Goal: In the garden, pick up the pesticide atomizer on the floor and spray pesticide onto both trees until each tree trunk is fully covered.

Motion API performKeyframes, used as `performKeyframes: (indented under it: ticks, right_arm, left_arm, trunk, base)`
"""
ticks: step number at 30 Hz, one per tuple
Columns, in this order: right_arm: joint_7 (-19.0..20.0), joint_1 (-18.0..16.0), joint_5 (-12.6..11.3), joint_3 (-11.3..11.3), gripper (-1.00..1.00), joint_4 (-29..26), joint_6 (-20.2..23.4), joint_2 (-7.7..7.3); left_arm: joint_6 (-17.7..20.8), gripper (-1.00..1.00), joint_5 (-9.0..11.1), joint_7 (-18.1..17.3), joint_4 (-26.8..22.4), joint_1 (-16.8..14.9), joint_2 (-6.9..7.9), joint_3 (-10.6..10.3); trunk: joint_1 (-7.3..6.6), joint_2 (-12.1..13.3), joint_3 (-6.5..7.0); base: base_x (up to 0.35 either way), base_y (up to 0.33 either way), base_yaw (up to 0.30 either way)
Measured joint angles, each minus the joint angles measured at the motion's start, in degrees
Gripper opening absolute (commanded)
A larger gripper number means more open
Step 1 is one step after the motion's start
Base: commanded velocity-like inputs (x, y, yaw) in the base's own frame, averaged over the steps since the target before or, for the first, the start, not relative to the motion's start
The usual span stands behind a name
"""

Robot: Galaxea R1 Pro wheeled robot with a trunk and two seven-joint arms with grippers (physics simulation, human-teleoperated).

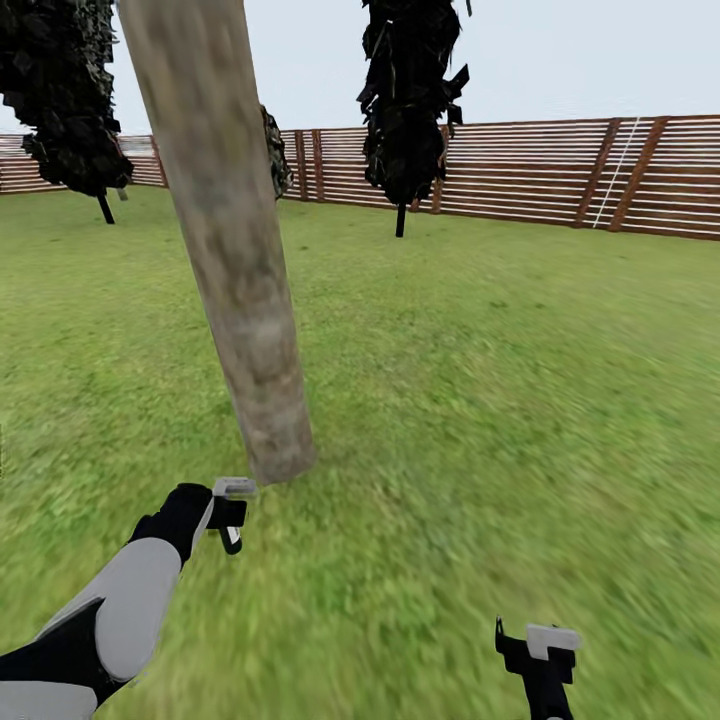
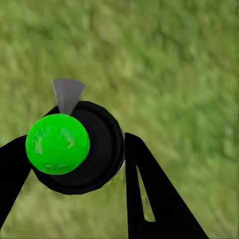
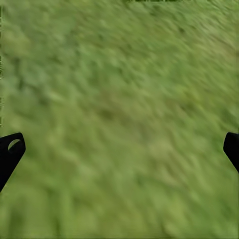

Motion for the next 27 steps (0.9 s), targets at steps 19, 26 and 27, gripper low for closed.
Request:
performKeyframes:
  ticks: [19,26,27]
  right_arm:
    - [0.05,0.0,0.11,0.03,1.0,0.0,0.0,-0.01]
    - [0.03,0.0,0.11,0.02,1.0,0.0,-0.01,-0.01]
    - [0.03,0.0,0.11,0.03,1.0,0.0,0.0,-0.01]
  left_arm:
    - [-0.03,-1.0,0.0,0.09,0.02,-0.73,-0.24,0.3]
    - [0.98,-1.0,0.57,0.27,-2.46,-0.98,-4.98,0.08]
    - [0.91,-1.0,-0.02,0.28,-2.55,-1.13,-5.41,-0.11]
  trunk:
    - [0.04,0.01,-0.01]
    - [0.04,0.01,-0.01]
    - [0.04,0.01,-0.01]
  base:
    - [-0.064,0.029,0.0]
    - [0.0,0.0,0.0]
    - [0.0,0.0,0.0]
